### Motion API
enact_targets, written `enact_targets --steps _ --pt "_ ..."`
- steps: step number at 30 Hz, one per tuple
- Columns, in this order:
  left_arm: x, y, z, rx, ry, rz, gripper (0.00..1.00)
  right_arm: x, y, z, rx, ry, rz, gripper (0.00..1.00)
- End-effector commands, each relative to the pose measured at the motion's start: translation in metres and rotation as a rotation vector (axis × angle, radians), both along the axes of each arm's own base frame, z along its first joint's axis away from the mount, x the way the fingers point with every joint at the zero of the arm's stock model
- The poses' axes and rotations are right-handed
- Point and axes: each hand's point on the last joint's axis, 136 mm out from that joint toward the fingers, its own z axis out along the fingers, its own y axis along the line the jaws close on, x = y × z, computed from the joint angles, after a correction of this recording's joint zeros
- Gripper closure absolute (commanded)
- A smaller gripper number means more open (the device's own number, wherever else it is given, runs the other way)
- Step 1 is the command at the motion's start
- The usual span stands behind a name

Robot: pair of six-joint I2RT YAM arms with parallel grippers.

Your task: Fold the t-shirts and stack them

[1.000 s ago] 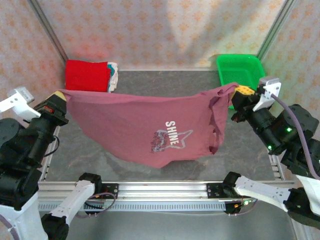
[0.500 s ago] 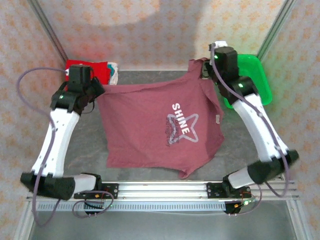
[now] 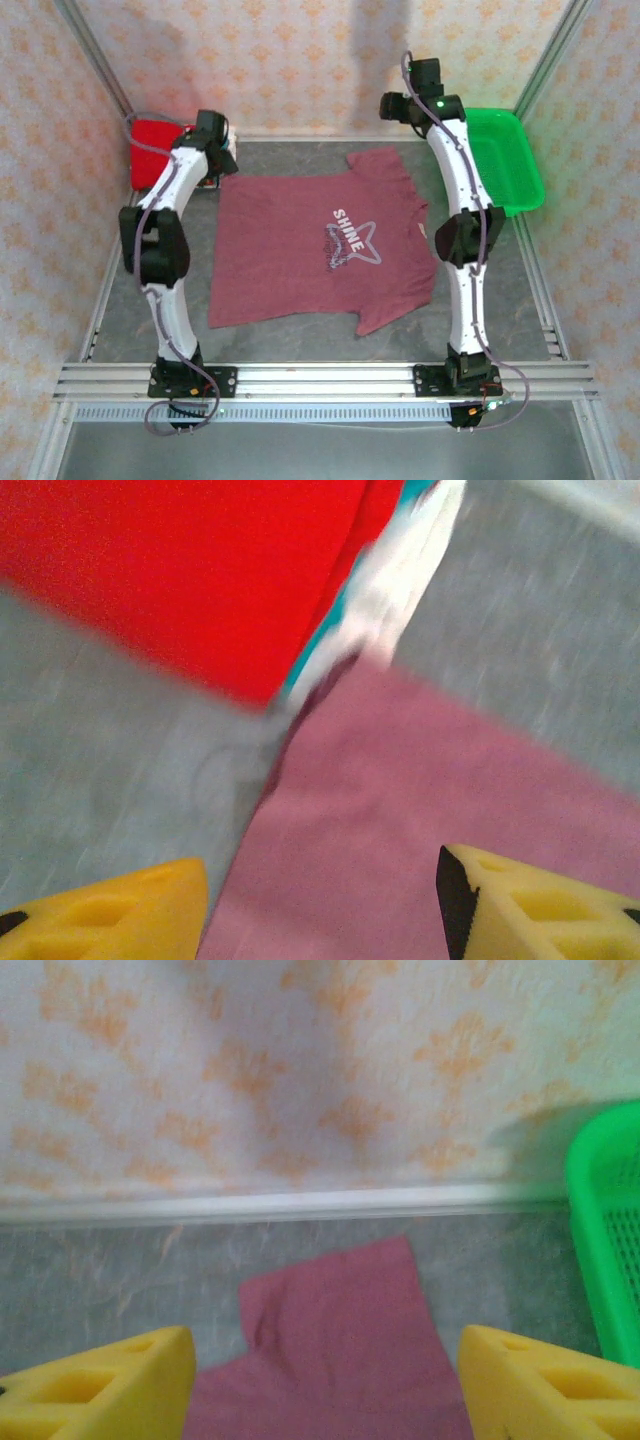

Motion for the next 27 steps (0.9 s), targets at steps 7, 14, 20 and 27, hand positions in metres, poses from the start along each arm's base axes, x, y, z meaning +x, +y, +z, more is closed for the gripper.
enact_targets --steps 7,14,20,27 --pt "-0.084 -0.037 -0.012 -0.059 -0.015 -0.094 0.46 -0.142 0.041 -0.070 0.215 0.091 0.072 0.37" --pt "-0.088 -0.045 -0.059 -0.064 0.053 -0.108 0.50 -0.161 0.012 -0.163 0.067 0.268 -0.064 0.62" --pt "-0.059 -0.061 -0.082 -0.034 0.095 -0.129 0.57 -0.134 0.000 -0.201 0.080 0.297 -0.181 0.62" --pt "-0.024 -0.067 -0.115 -0.047 0.153 -0.100 0.61 -0.107 -0.019 -0.236 0.115 0.337 -0.292 0.62"
